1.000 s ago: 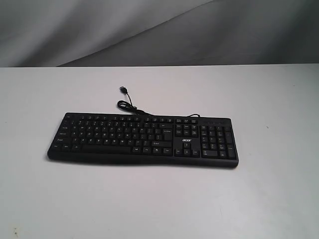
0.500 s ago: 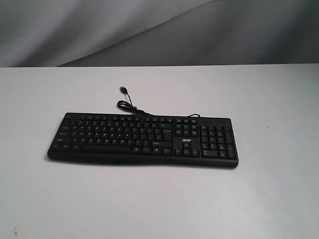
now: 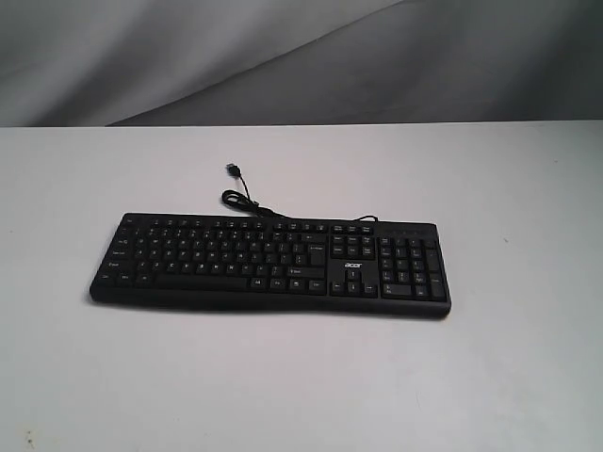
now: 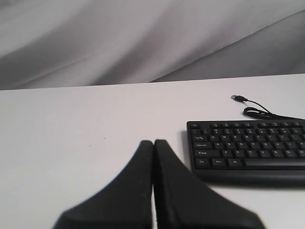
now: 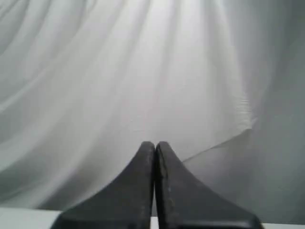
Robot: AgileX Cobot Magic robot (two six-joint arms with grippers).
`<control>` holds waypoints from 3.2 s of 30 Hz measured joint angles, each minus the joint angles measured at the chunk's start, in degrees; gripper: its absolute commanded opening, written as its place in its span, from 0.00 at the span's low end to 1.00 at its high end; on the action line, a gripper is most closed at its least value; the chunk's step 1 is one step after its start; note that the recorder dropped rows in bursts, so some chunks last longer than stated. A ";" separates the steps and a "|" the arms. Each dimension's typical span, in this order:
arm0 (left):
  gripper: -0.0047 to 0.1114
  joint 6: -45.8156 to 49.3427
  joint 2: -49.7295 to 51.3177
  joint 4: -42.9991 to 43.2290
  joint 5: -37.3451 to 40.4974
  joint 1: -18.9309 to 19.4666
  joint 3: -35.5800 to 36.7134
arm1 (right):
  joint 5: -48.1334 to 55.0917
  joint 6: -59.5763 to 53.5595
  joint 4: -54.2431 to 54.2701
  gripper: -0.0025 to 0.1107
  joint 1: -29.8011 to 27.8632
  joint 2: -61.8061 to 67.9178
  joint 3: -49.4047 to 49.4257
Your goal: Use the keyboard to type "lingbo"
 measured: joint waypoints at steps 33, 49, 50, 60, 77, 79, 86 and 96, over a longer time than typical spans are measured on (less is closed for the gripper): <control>0.04 0.00 0.00 0.00 0.00 0.00 0.00 | 68.09 -125.87 87.08 0.02 26.57 84.62 -63.95; 0.04 0.00 0.00 0.00 0.00 0.00 0.00 | 61.60 -129.20 87.18 0.02 36.51 90.36 -63.95; 0.04 0.00 0.00 0.00 0.00 0.00 0.00 | 60.81 -129.20 87.18 0.02 36.51 91.02 -63.99; 0.04 0.00 0.00 0.00 0.00 0.00 0.00 | 63.50 -123.73 83.64 0.02 36.51 98.44 -75.35; 0.04 0.00 0.00 0.00 0.00 0.00 0.00 | 63.74 -120.64 79.69 0.02 36.51 102.29 -77.84; 0.04 0.00 0.00 0.00 0.00 0.00 0.00 | 63.41 -120.15 79.31 0.02 36.51 102.29 -77.84; 0.04 0.00 0.00 0.00 0.00 0.00 0.00 | 63.28 -119.55 78.21 0.02 36.51 102.29 -77.84; 0.04 0.00 0.00 0.00 0.00 0.00 0.00 | 61.93 -119.55 78.21 0.02 36.51 103.61 -77.89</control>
